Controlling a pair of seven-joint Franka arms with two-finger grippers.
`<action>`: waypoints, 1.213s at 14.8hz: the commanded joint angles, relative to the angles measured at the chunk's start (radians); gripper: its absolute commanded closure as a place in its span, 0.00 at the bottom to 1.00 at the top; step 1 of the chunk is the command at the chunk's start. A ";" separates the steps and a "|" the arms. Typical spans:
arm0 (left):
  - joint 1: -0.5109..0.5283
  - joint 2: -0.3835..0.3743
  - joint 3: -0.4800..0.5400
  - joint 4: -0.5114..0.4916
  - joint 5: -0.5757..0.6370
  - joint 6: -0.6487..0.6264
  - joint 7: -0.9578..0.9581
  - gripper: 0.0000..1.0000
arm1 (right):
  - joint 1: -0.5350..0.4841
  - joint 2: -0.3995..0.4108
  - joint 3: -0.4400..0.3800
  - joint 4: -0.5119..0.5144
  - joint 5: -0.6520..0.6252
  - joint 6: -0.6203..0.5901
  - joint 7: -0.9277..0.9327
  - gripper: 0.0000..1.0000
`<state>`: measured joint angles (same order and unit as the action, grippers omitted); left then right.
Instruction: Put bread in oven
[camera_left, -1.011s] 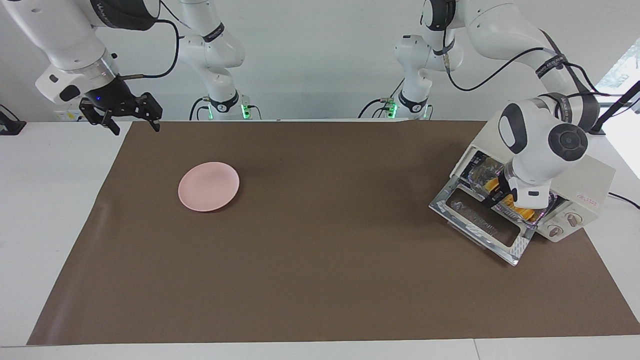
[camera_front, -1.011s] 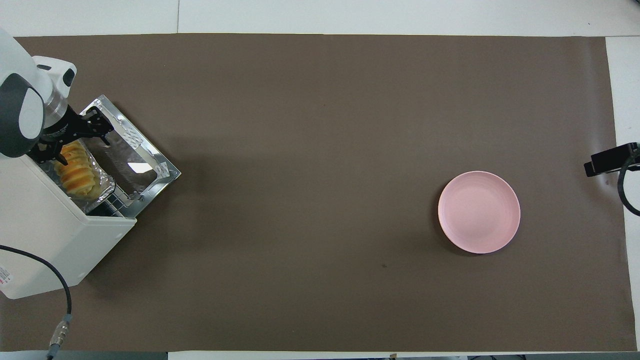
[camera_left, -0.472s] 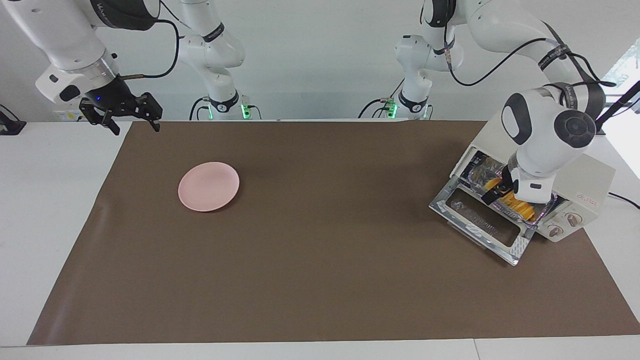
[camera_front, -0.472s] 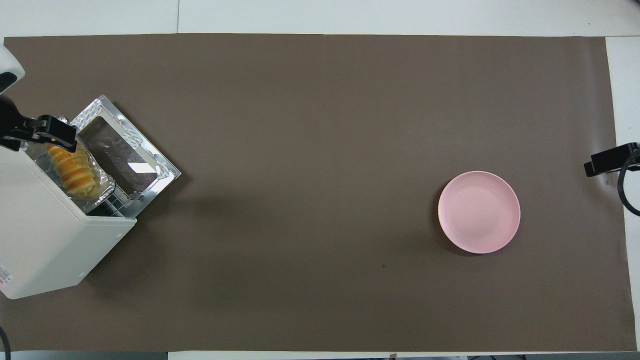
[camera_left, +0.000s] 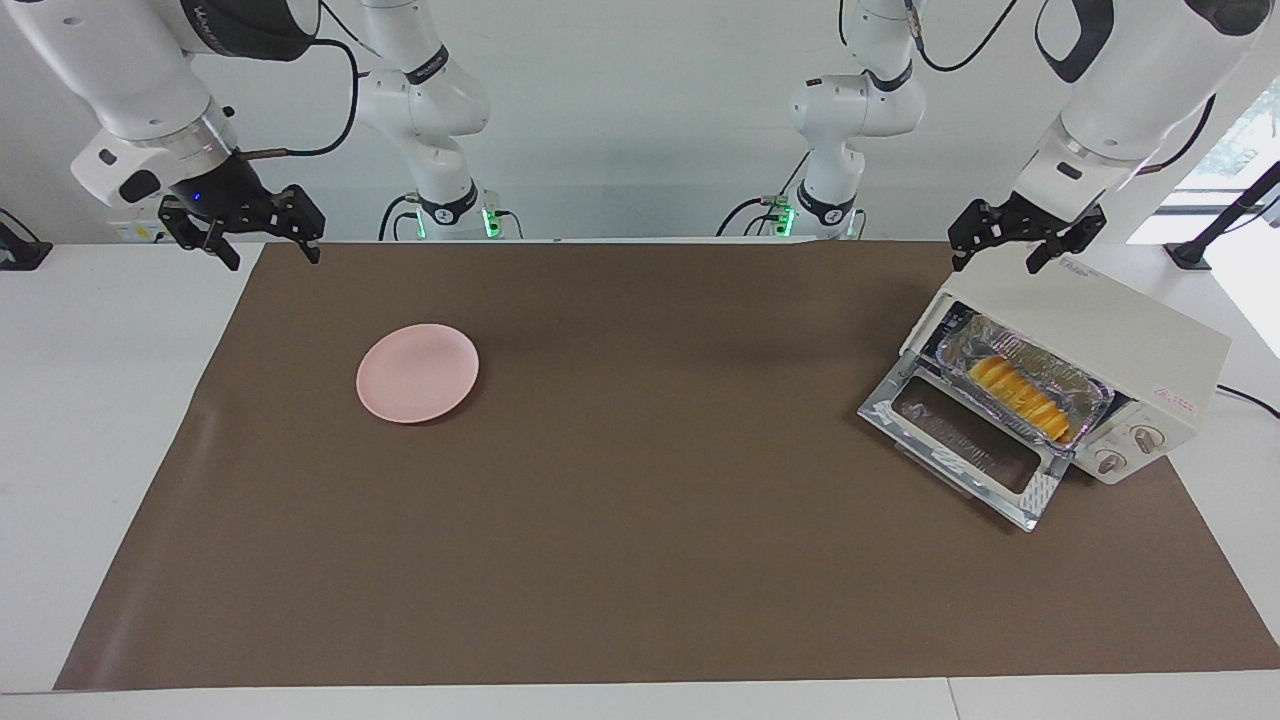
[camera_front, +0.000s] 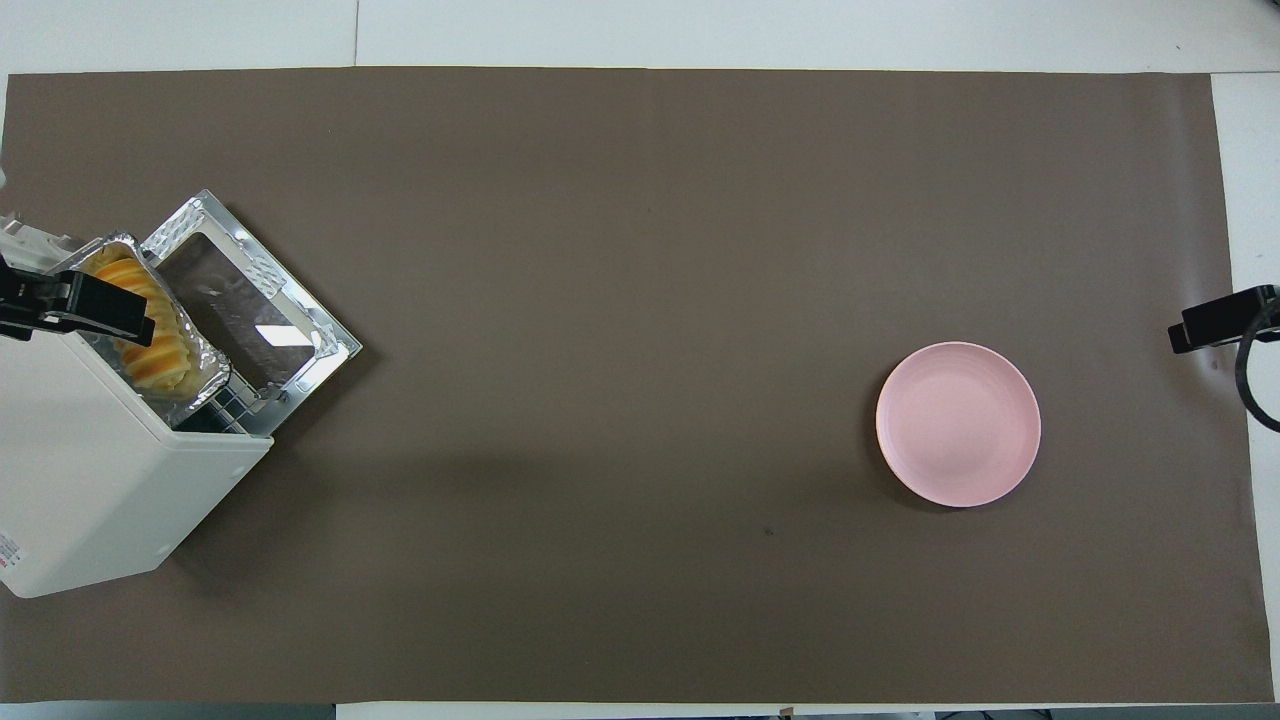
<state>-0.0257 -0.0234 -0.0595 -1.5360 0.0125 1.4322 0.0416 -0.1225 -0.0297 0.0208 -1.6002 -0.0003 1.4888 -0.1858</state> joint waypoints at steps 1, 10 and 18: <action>0.114 -0.084 -0.107 -0.085 -0.014 0.005 -0.014 0.00 | -0.011 -0.021 0.008 -0.023 0.017 -0.004 0.008 0.00; 0.130 -0.059 -0.137 -0.101 -0.014 0.008 -0.014 0.00 | -0.011 -0.021 0.008 -0.024 0.017 -0.002 0.008 0.00; 0.116 -0.067 -0.146 -0.136 -0.016 0.062 -0.039 0.00 | -0.011 -0.021 0.008 -0.023 0.017 -0.004 0.008 0.00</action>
<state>0.0907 -0.0721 -0.2041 -1.6672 0.0103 1.4725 0.0202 -0.1225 -0.0297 0.0208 -1.6003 -0.0003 1.4888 -0.1858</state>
